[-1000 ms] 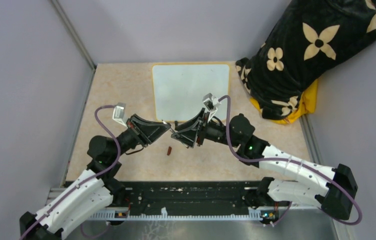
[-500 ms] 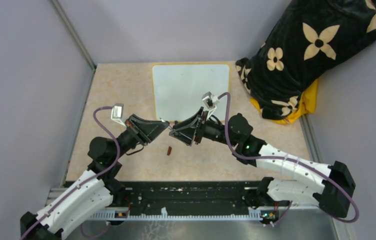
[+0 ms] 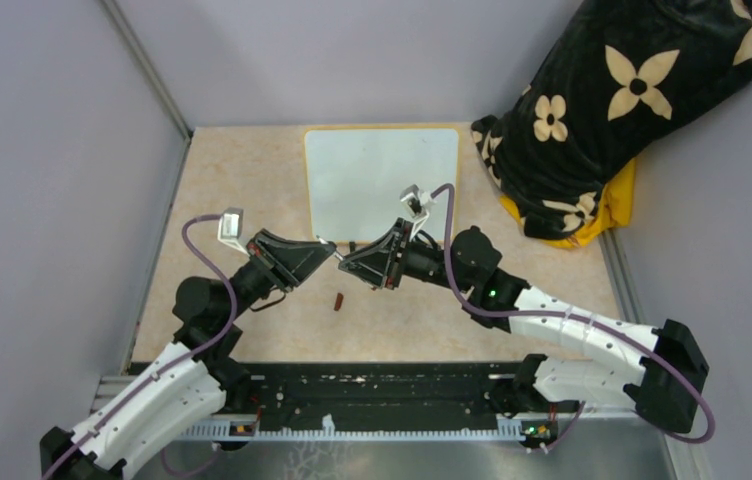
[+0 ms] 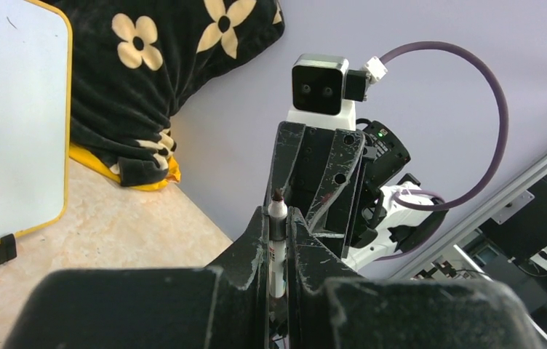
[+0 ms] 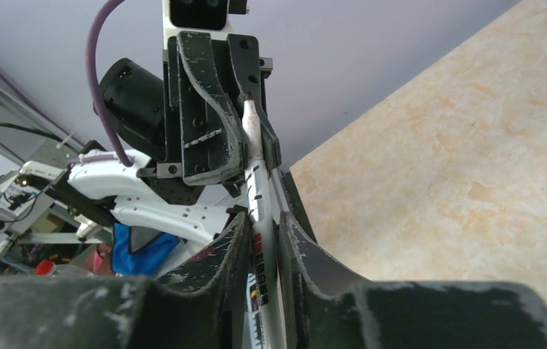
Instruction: Write a sentence on the whiteboard
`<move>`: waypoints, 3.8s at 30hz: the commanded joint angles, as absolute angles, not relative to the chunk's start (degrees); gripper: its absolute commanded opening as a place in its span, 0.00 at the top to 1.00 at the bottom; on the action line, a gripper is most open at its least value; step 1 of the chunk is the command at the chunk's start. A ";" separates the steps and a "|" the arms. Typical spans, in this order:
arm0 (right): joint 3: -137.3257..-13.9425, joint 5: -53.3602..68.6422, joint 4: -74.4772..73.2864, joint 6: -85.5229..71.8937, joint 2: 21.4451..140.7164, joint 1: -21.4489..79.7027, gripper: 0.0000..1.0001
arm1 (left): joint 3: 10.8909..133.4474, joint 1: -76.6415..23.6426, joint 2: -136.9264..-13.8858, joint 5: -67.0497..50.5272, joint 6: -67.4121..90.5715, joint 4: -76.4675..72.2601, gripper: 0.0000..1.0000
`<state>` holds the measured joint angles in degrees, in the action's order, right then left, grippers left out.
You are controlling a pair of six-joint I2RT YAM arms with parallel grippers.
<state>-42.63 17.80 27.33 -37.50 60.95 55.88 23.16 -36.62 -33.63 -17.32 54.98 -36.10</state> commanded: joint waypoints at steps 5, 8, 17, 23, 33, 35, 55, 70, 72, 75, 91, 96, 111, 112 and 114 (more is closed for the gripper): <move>-43.10 18.65 28.05 -35.75 60.75 56.33 1.00 | 22.59 -36.66 -32.79 -16.43 54.21 -38.20 1.00; -43.69 19.24 26.34 -33.55 59.62 56.34 1.00 | 22.79 -36.69 -32.32 -16.50 53.41 -37.19 0.88; -44.42 19.27 21.58 -29.77 57.20 56.36 1.00 | 25.35 -36.65 -32.45 -20.87 49.07 -34.76 0.59; -44.89 19.83 20.12 -28.39 56.63 56.35 1.00 | 26.09 -36.65 -33.86 -24.28 49.25 -36.11 0.62; -45.18 21.18 19.97 -27.91 56.49 56.34 1.00 | 25.59 -36.68 -34.73 -25.61 50.39 -38.30 0.88; -45.26 21.27 20.24 -28.07 56.51 56.34 1.00 | 25.41 -36.65 -34.64 -25.18 50.53 -38.37 0.98; -42.12 6.61 44.74 -44.48 53.45 56.34 0.38 | 27.87 -36.66 -30.90 -1.36 60.10 -40.10 1.00; -53.14 5.29 36.44 -48.03 60.30 56.34 0.05 | 32.74 -36.65 -32.76 4.02 63.90 -41.93 1.00; -54.22 6.31 35.94 -47.05 60.67 56.32 0.05 | 32.71 -36.68 -33.07 4.05 64.63 -41.93 1.00; -57.61 8.23 32.16 -45.86 62.20 56.34 0.05 | 32.29 -36.65 -33.82 4.45 66.11 -42.64 1.00; -62.93 -2.81 10.49 -40.58 59.69 56.62 0.01 | 33.11 -36.65 -32.45 9.66 63.66 -40.97 1.00; -66.47 -17.13 -2.84 -44.84 57.65 56.69 0.01 | 33.69 -36.65 -31.00 11.77 61.06 -38.03 1.00; -75.69 -4.49 -11.44 -31.05 62.05 54.50 0.01 | 32.43 -36.66 -30.60 11.72 60.79 -35.95 1.00; -75.14 -5.75 -10.91 -31.79 61.82 54.42 0.01 | 32.51 -36.65 -30.63 11.73 60.67 -35.95 1.00; -70.91 -7.71 -5.26 -33.87 59.83 54.40 0.02 | 32.65 -36.66 -30.90 11.84 60.56 -36.06 1.00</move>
